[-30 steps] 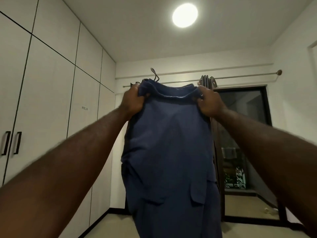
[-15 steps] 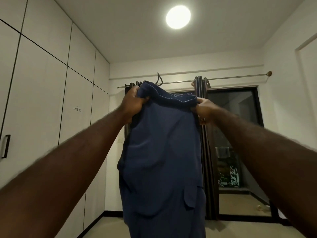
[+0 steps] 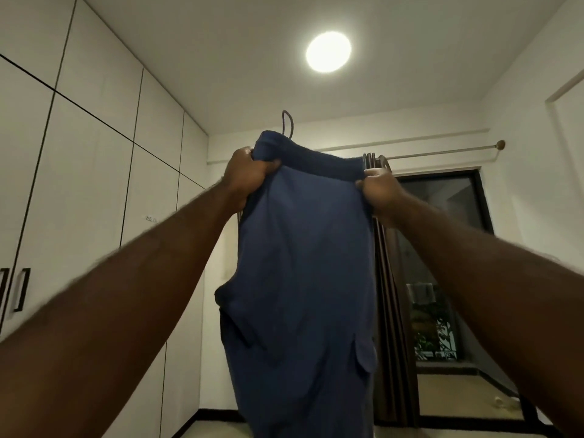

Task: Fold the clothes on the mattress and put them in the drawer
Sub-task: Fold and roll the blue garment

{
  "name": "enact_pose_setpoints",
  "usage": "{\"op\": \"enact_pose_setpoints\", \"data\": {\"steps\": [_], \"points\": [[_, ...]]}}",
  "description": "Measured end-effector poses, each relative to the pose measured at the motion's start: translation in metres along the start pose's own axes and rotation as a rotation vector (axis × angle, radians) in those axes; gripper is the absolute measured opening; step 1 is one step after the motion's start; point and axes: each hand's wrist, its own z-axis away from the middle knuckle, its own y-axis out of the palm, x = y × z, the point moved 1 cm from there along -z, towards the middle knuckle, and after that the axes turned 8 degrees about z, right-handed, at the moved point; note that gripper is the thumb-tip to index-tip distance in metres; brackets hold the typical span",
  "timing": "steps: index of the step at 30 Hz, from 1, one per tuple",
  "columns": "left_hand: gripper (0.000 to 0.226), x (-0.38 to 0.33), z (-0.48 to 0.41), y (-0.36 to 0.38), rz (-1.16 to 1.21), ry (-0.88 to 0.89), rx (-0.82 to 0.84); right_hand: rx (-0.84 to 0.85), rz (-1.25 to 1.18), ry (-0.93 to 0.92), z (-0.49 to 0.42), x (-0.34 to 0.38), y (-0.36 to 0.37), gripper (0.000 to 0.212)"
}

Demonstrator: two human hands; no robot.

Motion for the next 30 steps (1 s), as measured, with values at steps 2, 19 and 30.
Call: {"op": "enact_pose_setpoints", "data": {"steps": [2,19,30], "points": [[0.035,-0.003,0.005,-0.005,0.050,-0.012,0.000,0.121,-0.207,0.009,0.008,-0.003,-0.011,0.026],[0.037,0.064,0.002,0.050,-0.148,-0.413,-0.334,0.271,-0.842,0.515,0.206,-0.160,0.116,0.053],[0.022,0.243,0.147,0.035,0.432,-1.041,0.002,0.575,-1.150,0.267,0.212,-0.211,0.132,0.098]]}}
